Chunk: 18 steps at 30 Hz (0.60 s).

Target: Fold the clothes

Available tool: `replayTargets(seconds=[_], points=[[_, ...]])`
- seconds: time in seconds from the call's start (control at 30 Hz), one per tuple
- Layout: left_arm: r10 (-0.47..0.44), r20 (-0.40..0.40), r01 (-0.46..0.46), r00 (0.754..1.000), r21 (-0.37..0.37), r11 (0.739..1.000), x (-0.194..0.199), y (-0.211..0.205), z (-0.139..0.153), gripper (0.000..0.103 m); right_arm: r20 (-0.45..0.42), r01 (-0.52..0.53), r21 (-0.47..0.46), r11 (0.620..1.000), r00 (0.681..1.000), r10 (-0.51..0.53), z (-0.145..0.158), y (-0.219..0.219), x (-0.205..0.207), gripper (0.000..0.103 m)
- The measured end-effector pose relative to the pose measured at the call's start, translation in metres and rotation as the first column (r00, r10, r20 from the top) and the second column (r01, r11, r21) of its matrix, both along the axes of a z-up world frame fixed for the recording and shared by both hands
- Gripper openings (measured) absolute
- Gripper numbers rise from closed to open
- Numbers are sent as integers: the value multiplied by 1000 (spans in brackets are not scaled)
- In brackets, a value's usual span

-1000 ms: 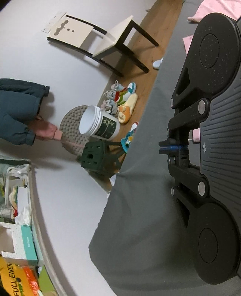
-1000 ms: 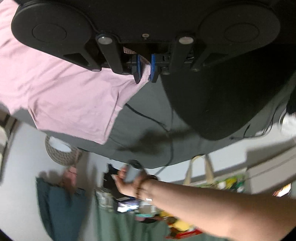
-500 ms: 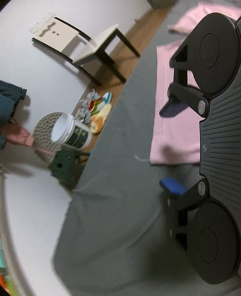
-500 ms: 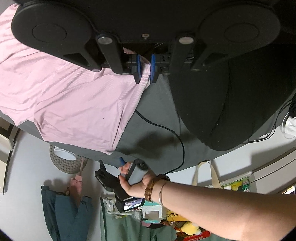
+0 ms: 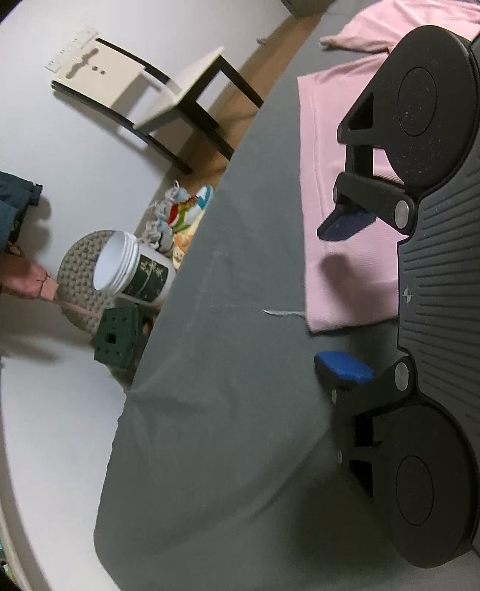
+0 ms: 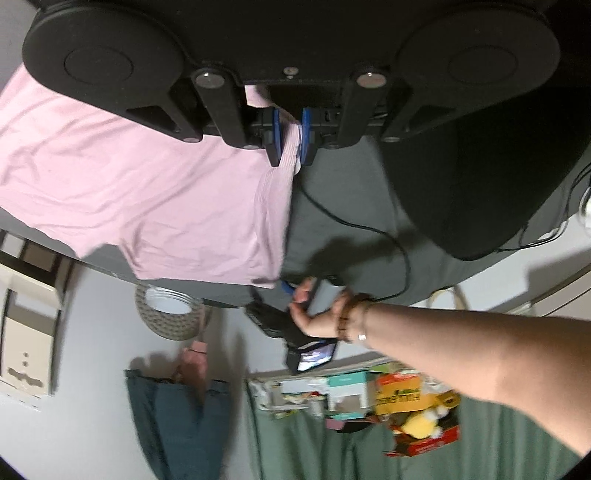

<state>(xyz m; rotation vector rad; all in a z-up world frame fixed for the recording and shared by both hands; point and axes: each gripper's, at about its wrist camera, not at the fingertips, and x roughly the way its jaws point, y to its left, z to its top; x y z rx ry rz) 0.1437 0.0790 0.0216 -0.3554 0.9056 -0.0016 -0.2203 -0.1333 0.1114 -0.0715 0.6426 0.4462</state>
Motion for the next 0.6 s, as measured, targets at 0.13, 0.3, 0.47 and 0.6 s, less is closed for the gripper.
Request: replayTargets(seconds=[0.13,0.3,0.47,0.6], points=[[11,-6,-11,1000,-85,996,-1,4,-5,54,2,34,-3,999,999,-34,0,-9,7,11],[45,0,-45,999,-54,998,-18,5,-11,55,7,36,-6,999,999,-36,0,-11,11,11],[95,15,-94,995,-75,993,-15,6,-18,52,3,6,-18,1000,1000,-6,-1,-4,6,11],[106,10,-105,994,-92,990,-8,-3,-24,8,-4,2,-14,1000,1000,-2,-2,0,5,11]])
